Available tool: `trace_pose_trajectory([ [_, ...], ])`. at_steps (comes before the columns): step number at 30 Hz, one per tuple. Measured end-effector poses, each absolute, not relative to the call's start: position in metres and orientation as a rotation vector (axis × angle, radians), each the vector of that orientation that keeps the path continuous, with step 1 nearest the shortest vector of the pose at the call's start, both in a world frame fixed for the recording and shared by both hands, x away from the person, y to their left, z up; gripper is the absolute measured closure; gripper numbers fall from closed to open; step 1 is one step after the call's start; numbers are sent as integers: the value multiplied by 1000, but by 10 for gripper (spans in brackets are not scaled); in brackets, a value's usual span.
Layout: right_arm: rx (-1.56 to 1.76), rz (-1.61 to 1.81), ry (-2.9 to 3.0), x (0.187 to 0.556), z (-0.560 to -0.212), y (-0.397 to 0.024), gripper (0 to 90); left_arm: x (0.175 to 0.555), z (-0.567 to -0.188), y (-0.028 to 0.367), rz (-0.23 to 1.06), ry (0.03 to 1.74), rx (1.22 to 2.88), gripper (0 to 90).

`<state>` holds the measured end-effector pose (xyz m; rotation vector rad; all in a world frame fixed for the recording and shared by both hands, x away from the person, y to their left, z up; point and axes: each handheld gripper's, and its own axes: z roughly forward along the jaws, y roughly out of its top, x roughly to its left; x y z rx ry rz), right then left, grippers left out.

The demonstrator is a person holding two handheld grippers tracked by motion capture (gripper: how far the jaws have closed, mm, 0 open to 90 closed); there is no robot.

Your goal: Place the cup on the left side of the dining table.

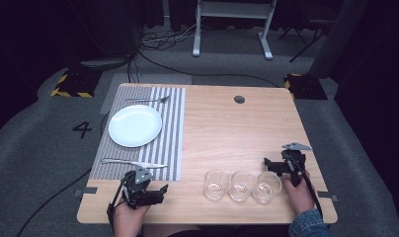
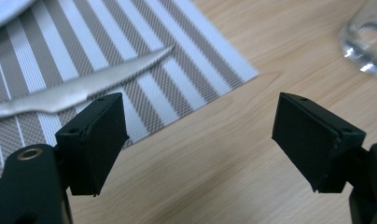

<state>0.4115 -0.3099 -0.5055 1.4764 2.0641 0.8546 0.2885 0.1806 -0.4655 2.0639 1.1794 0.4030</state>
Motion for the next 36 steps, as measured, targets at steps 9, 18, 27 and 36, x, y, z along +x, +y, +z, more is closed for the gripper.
trace_pose_trajectory([
  [9, 1476, 855, 2064, 411, -506, -310, 7, 287, -440, 155, 454, 1084, 2118, 180],
  [18, 1476, 855, 2064, 411, -506, -310, 7, 278, -419, 138, 434, 945, 1972, 181],
  [27, 1476, 855, 2064, 411, -506, -310, 7, 276, -418, 127, 410, 925, 1856, 168],
  [36, 1476, 855, 2064, 411, -505, -310, 7, 278, -425, 98, 340, 868, 1850, 158],
])
